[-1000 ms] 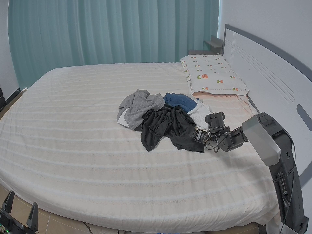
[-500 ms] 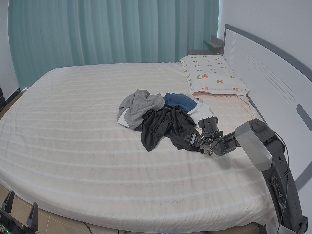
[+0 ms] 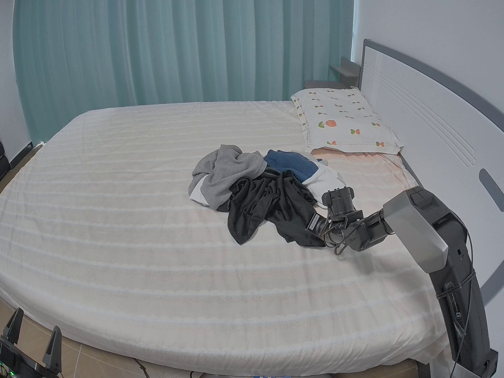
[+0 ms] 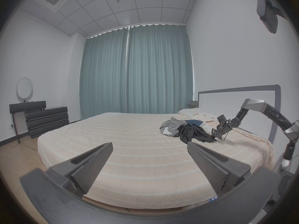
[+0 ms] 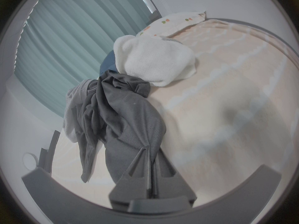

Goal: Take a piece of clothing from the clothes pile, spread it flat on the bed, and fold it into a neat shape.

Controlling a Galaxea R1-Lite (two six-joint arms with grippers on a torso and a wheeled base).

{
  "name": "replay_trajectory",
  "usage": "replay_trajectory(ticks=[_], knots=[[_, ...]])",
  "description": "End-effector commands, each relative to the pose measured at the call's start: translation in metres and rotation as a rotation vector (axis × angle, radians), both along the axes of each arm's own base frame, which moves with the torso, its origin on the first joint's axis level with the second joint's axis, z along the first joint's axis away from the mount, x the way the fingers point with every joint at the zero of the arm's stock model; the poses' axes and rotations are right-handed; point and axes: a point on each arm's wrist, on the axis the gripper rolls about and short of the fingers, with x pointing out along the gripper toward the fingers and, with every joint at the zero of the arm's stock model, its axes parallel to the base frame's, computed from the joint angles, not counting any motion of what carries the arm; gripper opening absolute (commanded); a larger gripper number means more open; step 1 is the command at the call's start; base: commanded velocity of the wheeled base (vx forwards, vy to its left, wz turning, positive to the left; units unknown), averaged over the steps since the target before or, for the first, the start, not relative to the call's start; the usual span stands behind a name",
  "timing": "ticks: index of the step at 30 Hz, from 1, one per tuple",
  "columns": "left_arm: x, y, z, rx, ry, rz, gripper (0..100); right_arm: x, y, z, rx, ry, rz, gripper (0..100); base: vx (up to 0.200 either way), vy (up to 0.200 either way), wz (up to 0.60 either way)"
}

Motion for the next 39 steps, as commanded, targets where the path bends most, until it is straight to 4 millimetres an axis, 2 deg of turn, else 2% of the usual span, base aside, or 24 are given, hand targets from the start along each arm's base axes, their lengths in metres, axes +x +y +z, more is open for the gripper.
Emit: replay_trajectory(ticks=[1, 2, 4, 6, 7, 9, 10, 11, 13, 14, 16, 18, 22, 24, 29, 30, 31, 32, 33, 36, 39], knots=[[0.0, 0.0, -0.005, -0.001, 0.0, 0.0, 100, -0.041, -0.023, 0.061, 0.133, -0.003, 0.019, 0, 0.0, 0.0, 0.0], [0.0, 0.0, -0.005, -0.001, 0.0, 0.0, 100, -0.047, -0.026, 0.064, 0.141, -0.006, 0.027, 0, 0.0, 0.0, 0.0], [0.0, 0.0, -0.005, -0.001, 0.0, 0.0, 100, -0.071, -0.034, 0.079, 0.174, -0.037, 0.057, 0, 0.0, 0.0, 0.0], [0.0, 0.0, -0.005, -0.001, 0.0, 0.0, 100, -0.072, -0.034, 0.079, 0.175, -0.038, 0.059, 0, 0.0, 0.0, 0.0], [0.0, 0.0, -0.005, -0.001, 0.0, 0.0, 100, -0.109, -0.041, 0.093, 0.203, -0.067, 0.102, 0, 0.0, 0.0, 0.0], [0.0, 0.0, -0.005, -0.001, 0.0, 0.0, 100, -0.137, -0.043, 0.1, 0.221, -0.08, 0.14, 0, 0.0, 0.0, 0.0], [0.0, 0.0, -0.005, -0.001, 0.0, 0.0, 100, -0.139, -0.044, 0.101, 0.223, -0.084, 0.142, 0, 0.0, 0.0, 0.0], [0.0, 0.0, -0.005, -0.001, 0.0, 0.0, 100, -0.163, -0.047, 0.11, 0.239, -0.101, 0.172, 0, 0.0, 0.0, 0.0], [0.0, 0.0, -0.005, 0.001, 0.0, -0.001, 100, -0.191, -0.053, 0.121, 0.259, -0.125, 0.207, 0, 0.0, 0.0, 0.0], [0.0, 0.0, -0.005, 0.001, 0.0, -0.001, 100, -0.191, -0.053, 0.121, 0.259, -0.125, 0.207, 0, 0.0, 0.0, 0.0], [0.0, 0.0, -0.005, 0.001, 0.0, -0.001, 100, -0.221, -0.06, 0.135, 0.279, -0.166, 0.228, 0, 0.0, 0.0, 0.0], [0.0, 0.0, -0.005, 0.012, -0.001, -0.007, 100, -0.239, -0.063, 0.144, 0.301, -0.203, 0.243, 0, 0.0, 0.0, 0.0], [0.0, -0.001, -0.005, 0.015, 0.0, -0.032, 100, -0.257, -0.059, 0.154, 0.328, -0.248, 0.288, 0, 0.0, 0.0, 0.0], [0.0, -0.001, -0.005, 0.022, 0.0, -0.032, 100, -0.259, -0.058, 0.155, 0.328, -0.251, 0.294, 0, 0.0, 0.0, 0.0], [-0.001, -0.001, 0.0, 0.03, -0.035, -0.03, 100, -0.267, -0.057, 0.172, 0.352, -0.322, 0.317, 0, 0.0, 0.0, 0.0], [-0.007, -0.001, 0.023, 0.007, -0.132, -0.034, 100, -0.266, -0.057, 0.172, 0.351, -0.324, 0.315, 0, 0.0, 0.0, 0.0], [-0.011, 0.0, 0.064, -0.05, -0.207, -0.046, 100, -0.264, -0.056, 0.173, 0.353, -0.326, 0.318, 0, 0.0, 0.0, 0.0], [-0.011, 0.0, 0.078, -0.076, -0.225, -0.057, 100, -0.263, -0.055, 0.174, 0.355, -0.33, 0.32, 0, 0.0, 0.0, 0.0], [0.0, -0.001, 0.1, -0.111, -0.177, -0.091, 100, -0.261, -0.053, 0.177, 0.362, -0.342, 0.328, 0, 0.0, 0.0, 0.0], [0.017, -0.004, 0.108, -0.04, -0.089, -0.201, 100, -0.258, -0.046, 0.184, 0.369, -0.366, 0.342, 0, 0.0, 0.0, 0.0], [0.059, -0.007, 0.102, -0.04, 0.149, -0.272, 100, -0.257, -0.034, 0.192, 0.377, -0.39, 0.384, 0, 0.0, 0.0, 0.0]])
